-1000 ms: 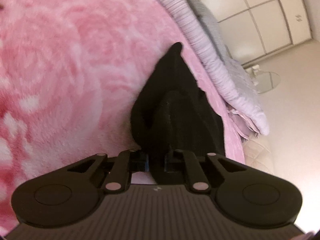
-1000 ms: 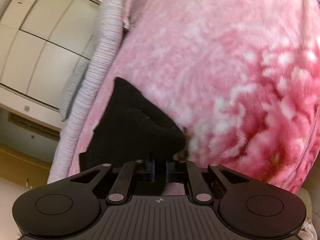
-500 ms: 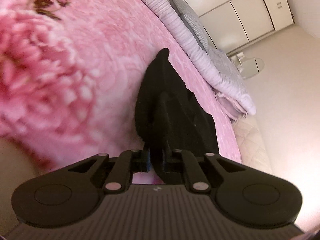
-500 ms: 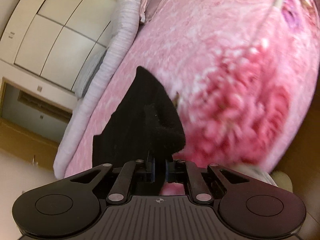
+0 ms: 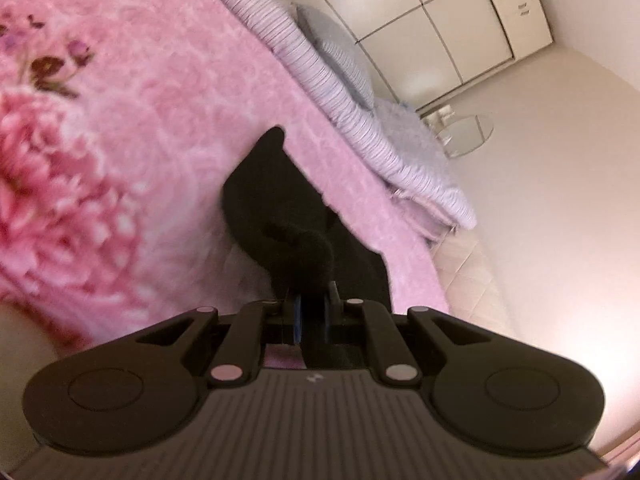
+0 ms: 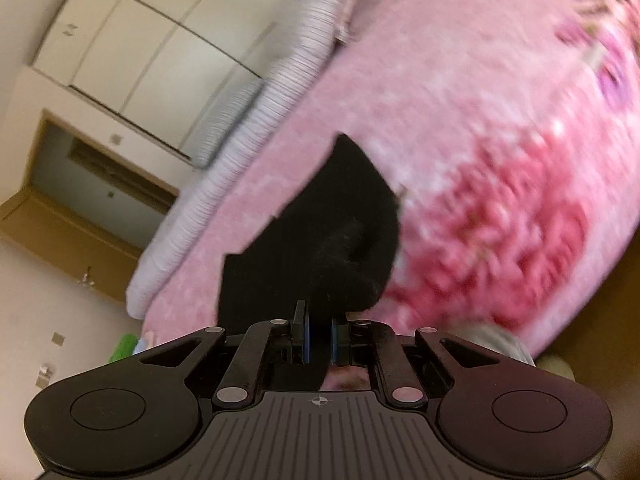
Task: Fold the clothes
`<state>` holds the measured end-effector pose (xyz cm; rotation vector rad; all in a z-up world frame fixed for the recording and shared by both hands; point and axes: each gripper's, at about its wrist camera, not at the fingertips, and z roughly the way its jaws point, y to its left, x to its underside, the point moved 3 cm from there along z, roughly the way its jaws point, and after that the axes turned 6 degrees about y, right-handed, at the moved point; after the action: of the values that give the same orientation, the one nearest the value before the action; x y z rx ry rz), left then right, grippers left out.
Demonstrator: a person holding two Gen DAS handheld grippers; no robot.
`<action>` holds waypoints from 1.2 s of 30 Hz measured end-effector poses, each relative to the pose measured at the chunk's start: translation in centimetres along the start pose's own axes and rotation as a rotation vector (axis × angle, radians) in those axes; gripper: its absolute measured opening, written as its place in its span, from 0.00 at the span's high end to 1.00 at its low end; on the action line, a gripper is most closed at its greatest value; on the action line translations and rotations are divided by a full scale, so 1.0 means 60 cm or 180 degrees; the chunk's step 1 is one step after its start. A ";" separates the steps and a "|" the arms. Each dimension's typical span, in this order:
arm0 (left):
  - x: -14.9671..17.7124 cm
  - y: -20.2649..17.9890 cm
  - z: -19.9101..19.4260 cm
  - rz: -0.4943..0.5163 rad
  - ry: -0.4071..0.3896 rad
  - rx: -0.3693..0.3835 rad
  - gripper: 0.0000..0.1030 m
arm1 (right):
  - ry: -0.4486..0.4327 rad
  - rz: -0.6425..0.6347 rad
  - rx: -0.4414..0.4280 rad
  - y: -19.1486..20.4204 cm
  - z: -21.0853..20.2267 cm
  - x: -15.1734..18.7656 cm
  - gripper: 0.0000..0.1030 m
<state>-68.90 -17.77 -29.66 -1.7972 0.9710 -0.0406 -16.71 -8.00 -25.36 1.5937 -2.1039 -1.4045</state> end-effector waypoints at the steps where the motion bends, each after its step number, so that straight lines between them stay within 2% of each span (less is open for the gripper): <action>1: -0.010 -0.004 0.004 -0.0016 -0.0021 0.0033 0.93 | -0.0019 -0.0019 -0.0017 0.008 0.001 -0.011 0.92; 8: -0.107 -0.049 0.070 0.0121 -0.0115 0.0210 0.93 | -0.0136 -0.0143 -0.0273 0.060 0.046 -0.117 0.92; 15: -0.199 -0.084 0.162 0.0283 -0.0108 0.0256 0.93 | -0.0214 -0.0125 -0.0332 0.092 0.121 -0.221 0.92; 26: -0.271 -0.063 0.280 0.0292 -0.0068 0.0104 0.93 | -0.0253 -0.0148 -0.0105 0.072 0.242 -0.308 0.92; 30: -0.289 -0.056 0.325 0.0309 -0.0023 -0.0026 0.88 | -0.0243 -0.0163 0.0044 0.059 0.286 -0.328 0.91; 32: -0.299 -0.052 0.348 0.0318 -0.0001 -0.0090 0.85 | -0.0206 -0.0137 0.0097 0.051 0.308 -0.337 0.83; 33: -0.301 -0.050 0.353 0.0327 -0.0014 -0.0127 0.84 | -0.0184 -0.0130 0.0109 0.047 0.319 -0.340 0.75; 34: -0.301 -0.048 0.354 0.0340 -0.0040 -0.0166 0.83 | -0.0229 -0.0149 0.0134 0.045 0.322 -0.343 0.70; 36: -0.302 -0.039 0.352 0.0365 -0.0085 -0.0231 0.73 | -0.0371 -0.0270 0.0170 0.045 0.318 -0.346 0.66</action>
<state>-70.20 10.09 -30.19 -1.8002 1.0664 0.0911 -21.25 19.92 -25.74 1.6783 -2.1792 -1.5148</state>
